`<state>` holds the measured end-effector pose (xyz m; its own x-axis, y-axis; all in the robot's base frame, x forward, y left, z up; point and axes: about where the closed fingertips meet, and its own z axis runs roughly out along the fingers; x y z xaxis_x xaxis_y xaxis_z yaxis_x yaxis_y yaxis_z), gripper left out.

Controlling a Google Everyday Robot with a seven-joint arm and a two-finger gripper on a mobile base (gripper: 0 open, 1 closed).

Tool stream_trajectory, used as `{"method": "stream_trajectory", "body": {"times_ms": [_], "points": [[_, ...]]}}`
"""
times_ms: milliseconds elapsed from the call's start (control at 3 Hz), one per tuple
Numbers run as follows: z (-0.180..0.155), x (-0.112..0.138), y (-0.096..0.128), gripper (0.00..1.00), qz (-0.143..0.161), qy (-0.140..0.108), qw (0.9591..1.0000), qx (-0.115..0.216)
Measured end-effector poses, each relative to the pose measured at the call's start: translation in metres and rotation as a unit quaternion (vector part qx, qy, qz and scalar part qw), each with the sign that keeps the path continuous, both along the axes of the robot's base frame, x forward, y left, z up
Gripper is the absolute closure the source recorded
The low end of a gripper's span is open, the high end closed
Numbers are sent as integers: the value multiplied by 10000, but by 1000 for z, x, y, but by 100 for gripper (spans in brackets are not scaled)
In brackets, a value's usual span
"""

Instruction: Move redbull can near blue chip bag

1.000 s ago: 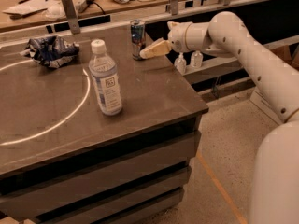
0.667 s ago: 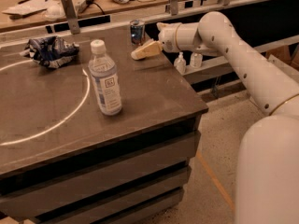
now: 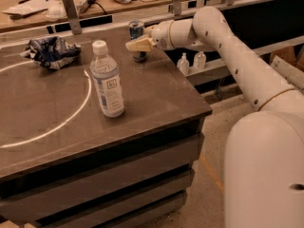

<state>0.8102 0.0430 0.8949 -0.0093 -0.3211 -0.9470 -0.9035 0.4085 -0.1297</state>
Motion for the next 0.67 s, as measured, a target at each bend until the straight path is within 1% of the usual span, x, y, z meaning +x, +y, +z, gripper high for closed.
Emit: {"method": "stream_trajectory", "body": {"times_ms": [333,667], "points": [[17,-6,15,72,186,25,9998,84],[35,-10,38,95,318,52,9990,304]]}}
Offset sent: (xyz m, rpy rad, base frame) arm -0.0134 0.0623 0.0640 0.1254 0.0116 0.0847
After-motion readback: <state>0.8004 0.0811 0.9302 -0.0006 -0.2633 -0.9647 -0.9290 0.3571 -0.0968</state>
